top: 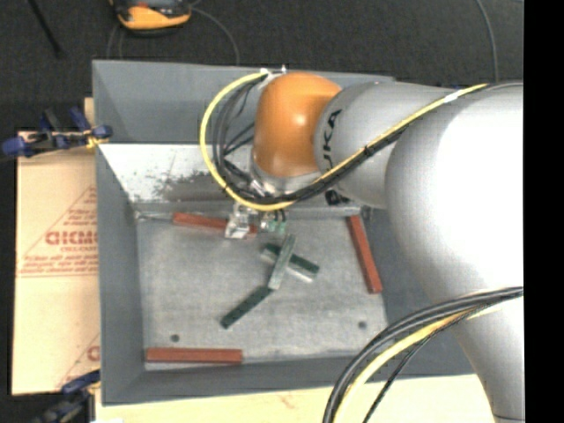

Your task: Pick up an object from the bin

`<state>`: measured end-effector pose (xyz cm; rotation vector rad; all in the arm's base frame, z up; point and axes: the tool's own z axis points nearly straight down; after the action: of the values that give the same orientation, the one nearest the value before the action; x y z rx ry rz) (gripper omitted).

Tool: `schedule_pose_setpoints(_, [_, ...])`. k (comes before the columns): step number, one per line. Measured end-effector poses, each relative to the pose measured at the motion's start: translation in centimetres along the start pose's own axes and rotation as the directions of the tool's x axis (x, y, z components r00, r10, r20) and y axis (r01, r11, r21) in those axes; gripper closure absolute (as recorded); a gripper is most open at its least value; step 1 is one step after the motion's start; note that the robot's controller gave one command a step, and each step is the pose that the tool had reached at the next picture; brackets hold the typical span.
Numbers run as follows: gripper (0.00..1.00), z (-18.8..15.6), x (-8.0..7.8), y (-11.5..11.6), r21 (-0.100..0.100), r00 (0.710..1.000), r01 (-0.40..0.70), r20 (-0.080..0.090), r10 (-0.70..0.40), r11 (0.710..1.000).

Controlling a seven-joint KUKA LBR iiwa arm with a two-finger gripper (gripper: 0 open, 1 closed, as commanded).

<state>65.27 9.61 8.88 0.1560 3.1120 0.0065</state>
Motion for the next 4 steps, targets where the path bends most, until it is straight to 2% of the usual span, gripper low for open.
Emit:
schedule_pose_setpoints(1, [1.00,0.0,0.0,0.0,0.000,1.000,0.000,-0.001,0.000,1.000])
schedule_pose_setpoints(2, [1.00,-3.6,0.2,0.0,0.006,0.999,0.041,-0.024,-0.041,0.999])
schedule_pose_setpoints(3, [1.00,-6.2,-0.1,-0.2,0.003,0.999,0.031,-0.016,-0.031,1.000])
schedule_pose_setpoints(4, [0.00,-6.8,1.2,0.1,0.003,0.999,0.033,-0.022,-0.033,0.999])
